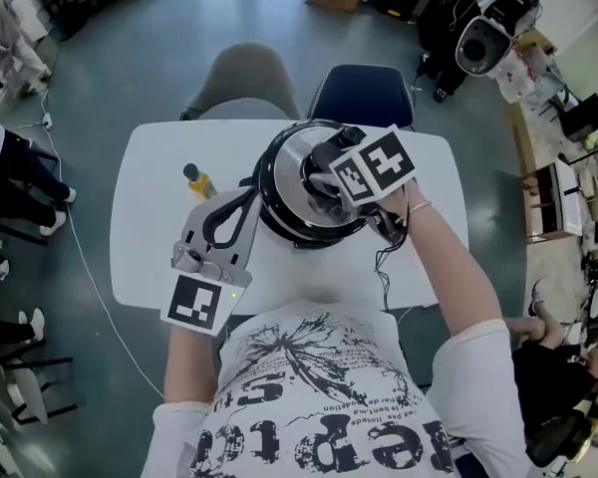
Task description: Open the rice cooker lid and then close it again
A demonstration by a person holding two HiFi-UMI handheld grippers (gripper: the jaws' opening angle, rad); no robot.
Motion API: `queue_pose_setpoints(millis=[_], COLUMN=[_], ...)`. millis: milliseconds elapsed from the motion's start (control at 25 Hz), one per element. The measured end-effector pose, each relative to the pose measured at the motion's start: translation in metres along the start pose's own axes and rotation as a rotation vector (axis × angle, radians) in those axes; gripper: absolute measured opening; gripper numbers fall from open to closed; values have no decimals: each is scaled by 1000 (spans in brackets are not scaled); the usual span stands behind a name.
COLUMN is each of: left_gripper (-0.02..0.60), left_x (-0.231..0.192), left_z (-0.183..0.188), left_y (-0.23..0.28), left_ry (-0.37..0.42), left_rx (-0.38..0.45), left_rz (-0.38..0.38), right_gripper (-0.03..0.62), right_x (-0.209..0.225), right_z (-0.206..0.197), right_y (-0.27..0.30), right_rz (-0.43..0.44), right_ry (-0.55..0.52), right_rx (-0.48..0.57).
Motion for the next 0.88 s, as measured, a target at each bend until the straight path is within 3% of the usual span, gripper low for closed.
queue_pose_setpoints(millis=[440, 880], left_gripper=[14, 14], left_x=[66, 151], left_z=[10, 13], left_y=[3, -2], left_ry=[7, 1], left_rx=[-29, -63], left_rz=[61, 93], right_gripper=[293, 291], right_x=[29, 50], right_z=[-55, -131], right_y=[-74, -129], right_rz=[0, 29], right_ry=[-21, -27], right_rx=[35, -4])
Point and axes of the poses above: the fingertips, and each gripper's own axes: y forward along the fingers, x to its right, z out of its top, the point moved 4 cm from there along -y, backward along the fingers, and after that the axes turned 10 degrees about x, right-handed, at the moved point
